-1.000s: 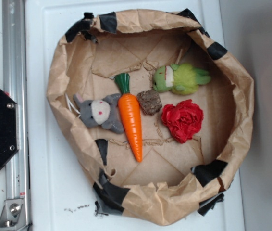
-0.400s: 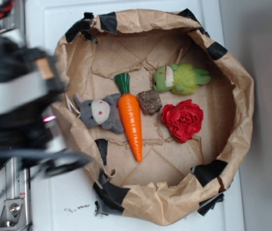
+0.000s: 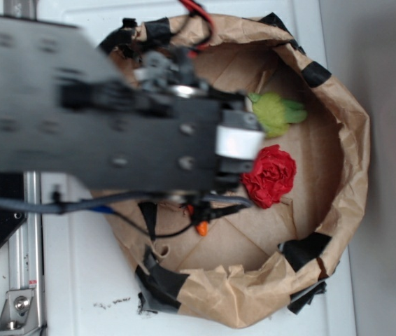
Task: Grab the rock.
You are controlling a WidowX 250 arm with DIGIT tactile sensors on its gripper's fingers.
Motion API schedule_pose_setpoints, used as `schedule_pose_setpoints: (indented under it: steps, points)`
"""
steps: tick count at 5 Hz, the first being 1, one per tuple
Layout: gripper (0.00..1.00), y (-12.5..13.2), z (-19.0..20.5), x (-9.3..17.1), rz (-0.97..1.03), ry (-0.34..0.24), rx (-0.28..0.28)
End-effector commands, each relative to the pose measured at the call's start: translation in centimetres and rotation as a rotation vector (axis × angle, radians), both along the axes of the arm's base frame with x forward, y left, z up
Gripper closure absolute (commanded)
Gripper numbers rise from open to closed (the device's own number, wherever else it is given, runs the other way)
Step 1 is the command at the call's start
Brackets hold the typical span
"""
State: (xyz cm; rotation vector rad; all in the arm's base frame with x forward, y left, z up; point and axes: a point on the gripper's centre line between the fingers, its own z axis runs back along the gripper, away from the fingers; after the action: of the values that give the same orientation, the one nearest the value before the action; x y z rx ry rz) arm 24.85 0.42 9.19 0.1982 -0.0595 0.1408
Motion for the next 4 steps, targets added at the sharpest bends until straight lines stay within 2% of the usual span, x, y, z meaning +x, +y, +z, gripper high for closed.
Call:
schedule_pose_setpoints:
  steps: [1,2,3,4]
  points:
    - [0.0,0.9,-3.8,2.6,0.005,-0.069,0.0]
    - [0.0,-0.1,-5.5,3.7,-0.001,-0.063,-0.019]
    - [0.06,-1.1,-6.5,3.9,-0.014,-0.048,-0.074]
    - [1.0,-0.9,-6.5,3.4,-0.037,-0.029,-0.045]
